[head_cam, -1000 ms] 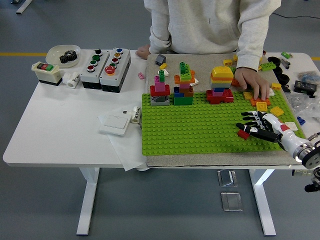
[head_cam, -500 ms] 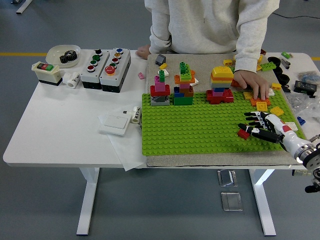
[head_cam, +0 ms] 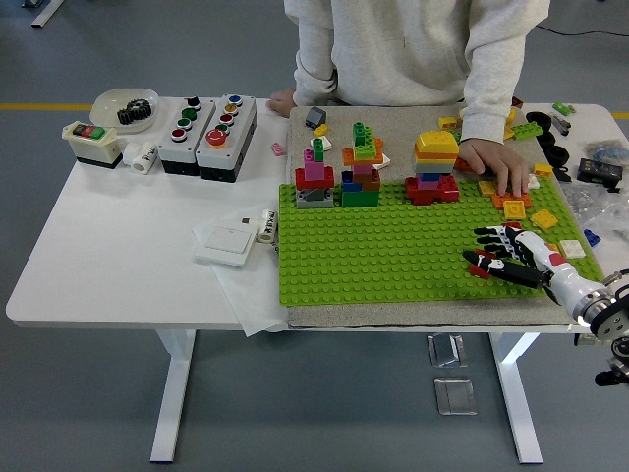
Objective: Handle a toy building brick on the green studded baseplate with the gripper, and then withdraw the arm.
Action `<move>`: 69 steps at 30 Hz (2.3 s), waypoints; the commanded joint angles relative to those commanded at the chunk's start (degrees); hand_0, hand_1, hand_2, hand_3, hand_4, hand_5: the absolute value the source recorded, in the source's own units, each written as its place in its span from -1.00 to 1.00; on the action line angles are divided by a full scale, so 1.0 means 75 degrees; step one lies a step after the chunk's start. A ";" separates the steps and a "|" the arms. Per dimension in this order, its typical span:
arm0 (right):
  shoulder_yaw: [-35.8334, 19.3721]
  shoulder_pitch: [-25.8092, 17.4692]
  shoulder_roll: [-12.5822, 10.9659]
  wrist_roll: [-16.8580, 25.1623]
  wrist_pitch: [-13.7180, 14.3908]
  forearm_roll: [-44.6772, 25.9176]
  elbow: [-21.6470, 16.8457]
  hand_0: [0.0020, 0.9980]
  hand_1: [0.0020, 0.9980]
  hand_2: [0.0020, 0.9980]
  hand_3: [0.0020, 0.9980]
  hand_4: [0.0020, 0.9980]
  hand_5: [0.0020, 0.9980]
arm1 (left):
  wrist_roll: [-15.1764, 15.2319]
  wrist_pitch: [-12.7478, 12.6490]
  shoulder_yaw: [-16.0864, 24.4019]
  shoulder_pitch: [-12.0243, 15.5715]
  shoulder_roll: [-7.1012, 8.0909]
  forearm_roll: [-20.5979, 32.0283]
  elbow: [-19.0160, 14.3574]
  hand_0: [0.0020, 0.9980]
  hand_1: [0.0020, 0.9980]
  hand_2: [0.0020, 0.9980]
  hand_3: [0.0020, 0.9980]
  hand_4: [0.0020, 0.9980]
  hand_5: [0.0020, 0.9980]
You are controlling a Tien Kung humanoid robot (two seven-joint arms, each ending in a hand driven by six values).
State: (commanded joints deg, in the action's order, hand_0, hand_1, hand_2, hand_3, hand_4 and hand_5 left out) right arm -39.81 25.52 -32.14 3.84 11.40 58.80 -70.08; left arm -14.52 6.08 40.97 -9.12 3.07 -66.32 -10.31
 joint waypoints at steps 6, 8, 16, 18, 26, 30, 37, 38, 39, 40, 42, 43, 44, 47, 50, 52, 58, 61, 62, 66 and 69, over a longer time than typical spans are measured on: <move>-0.0008 -0.0062 -0.0029 -0.0050 0.0010 0.0083 -0.0239 0.71 0.59 0.62 0.65 0.82 0.19 | -0.0007 0.0006 0.0011 -0.0002 0.0009 -0.0011 0.0000 0.61 0.33 0.17 0.06 0.05 -0.01; -0.0008 -0.0079 -0.0035 -0.0057 0.0009 0.0095 -0.0287 0.71 0.59 0.62 0.65 0.82 0.19 | -0.0008 0.0007 0.0009 -0.0002 0.0009 -0.0016 0.0000 0.61 0.33 0.17 0.06 0.05 -0.01; 0.0024 -0.0172 -0.0061 -0.0106 -0.0031 0.0138 -0.0466 0.71 0.59 0.62 0.65 0.82 0.19 | -0.0018 0.0010 0.0067 0.0022 0.0005 -0.0077 0.0000 0.62 0.34 0.17 0.06 0.06 0.00; 0.0016 -0.0200 -0.0067 -0.0113 -0.0031 0.0159 -0.0517 0.71 0.59 0.62 0.65 0.82 0.19 | -0.0019 0.0011 0.0078 0.0030 0.0005 -0.0091 0.0000 0.62 0.34 0.17 0.06 0.06 0.00; -0.0027 -0.0275 -0.0047 -0.0136 -0.0019 0.0250 -0.0632 0.72 0.59 0.62 0.65 0.82 0.18 | -0.0028 0.0027 0.0062 0.0047 0.0006 -0.0103 0.0000 0.62 0.34 0.17 0.06 0.06 0.00; -0.0067 -0.0316 -0.0041 -0.0156 -0.0004 0.0303 -0.0695 0.72 0.59 0.62 0.65 0.82 0.19 | -0.0025 0.0028 0.0061 0.0051 0.0003 -0.0113 0.0000 0.63 0.34 0.17 0.06 0.06 0.00; -0.0158 -0.0382 -0.0008 -0.0187 -0.0005 0.0413 -0.0795 0.72 0.60 0.62 0.65 0.82 0.19 | -0.0014 0.0023 0.0058 0.0033 0.0005 -0.0101 0.0000 0.62 0.35 0.17 0.06 0.06 0.00; -0.0178 -0.0387 -0.0006 -0.0185 0.0003 0.0434 -0.0800 0.72 0.60 0.62 0.65 0.82 0.19 | -0.0013 0.0021 0.0056 0.0029 0.0004 -0.0092 0.0000 0.62 0.35 0.17 0.06 0.06 0.00; -0.0196 -0.0388 -0.0007 -0.0182 0.0017 0.0459 -0.0800 0.73 0.60 0.62 0.65 0.82 0.19 | -0.0011 0.0020 0.0052 0.0026 0.0004 -0.0083 0.0000 0.63 0.35 0.17 0.06 0.05 0.00; -0.0207 -0.0387 -0.0008 -0.0179 0.0028 0.0477 -0.0799 0.73 0.60 0.62 0.65 0.82 0.19 | -0.0009 0.0019 0.0049 0.0024 0.0005 -0.0076 0.0000 0.63 0.35 0.17 0.06 0.05 0.00; -0.0237 -0.0380 -0.0011 -0.0169 0.0049 0.0493 -0.0789 0.73 0.60 0.62 0.65 0.82 0.19 | -0.0009 0.0019 0.0050 0.0021 0.0003 -0.0076 0.0000 0.63 0.35 0.17 0.06 0.05 0.00; -0.0267 -0.0375 -0.0014 -0.0165 0.0063 0.0507 -0.0777 0.73 0.60 0.62 0.65 0.82 0.19 | -0.0010 0.0019 0.0049 0.0019 0.0003 -0.0074 0.0000 0.63 0.35 0.17 0.06 0.05 0.00; -0.0286 -0.0372 -0.0015 -0.0163 0.0071 0.0516 -0.0769 0.73 0.60 0.62 0.65 0.82 0.19 | -0.0010 0.0019 0.0048 0.0018 0.0003 -0.0072 0.0000 0.63 0.35 0.17 0.06 0.05 0.00; -0.0344 -0.0363 -0.0034 -0.0175 0.0081 0.0561 -0.0750 0.73 0.60 0.62 0.65 0.82 0.19 | -0.0010 0.0018 0.0043 0.0017 0.0005 -0.0059 0.0000 0.63 0.35 0.17 0.06 0.05 0.00; -0.0393 -0.0368 -0.0050 -0.0179 0.0086 0.0591 -0.0758 0.73 0.60 0.62 0.65 0.82 0.19 | -0.0013 0.0020 0.0055 0.0015 0.0006 -0.0068 0.0000 0.63 0.35 0.17 0.06 0.05 0.00; -0.0413 -0.0383 -0.0062 -0.0185 0.0084 0.0633 -0.0797 0.74 0.60 0.62 0.65 0.83 0.19 | -0.0017 0.0021 0.0076 0.0015 0.0007 -0.0086 0.0000 0.63 0.35 0.18 0.06 0.05 0.00; -0.0466 -0.0474 -0.0117 -0.0249 0.0070 0.1001 -0.0967 0.72 0.60 0.62 0.65 0.83 0.19 | -0.0022 0.0023 0.0088 0.0013 0.0004 -0.0097 0.0000 0.63 0.35 0.18 0.06 0.05 0.00; -0.0540 -0.0548 -0.0166 -0.0325 0.0051 0.1296 -0.1033 0.72 0.60 0.62 0.65 0.83 0.19 | -0.0018 0.0025 0.0086 0.0010 0.0006 -0.0100 0.0000 0.63 0.35 0.18 0.06 0.05 0.00; -0.0570 -0.0582 -0.0194 -0.0351 0.0043 0.1374 -0.1054 0.72 0.60 0.62 0.65 0.83 0.19 | -0.0017 0.0024 0.0087 0.0010 0.0007 -0.0097 0.0000 0.63 0.35 0.18 0.06 0.05 0.00; -0.0683 -0.0712 -0.0271 -0.0385 0.0039 0.1468 -0.1086 0.70 0.56 0.61 0.64 0.83 0.19 | -0.0013 0.0024 0.0096 0.0006 0.0006 -0.0109 0.0000 0.63 0.35 0.17 0.06 0.05 0.00; -0.0725 -0.0816 -0.0328 -0.0408 0.0024 0.1506 -0.1123 0.69 0.56 0.60 0.64 0.83 0.19 | -0.0014 0.0022 0.0100 0.0004 0.0005 -0.0109 0.0000 0.63 0.35 0.17 0.06 0.05 0.00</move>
State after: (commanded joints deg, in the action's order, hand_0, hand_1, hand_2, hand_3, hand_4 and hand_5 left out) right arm -45.25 19.40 -34.60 0.78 11.59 70.09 -78.51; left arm -14.62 6.25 41.72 -9.09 3.11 -67.14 -10.31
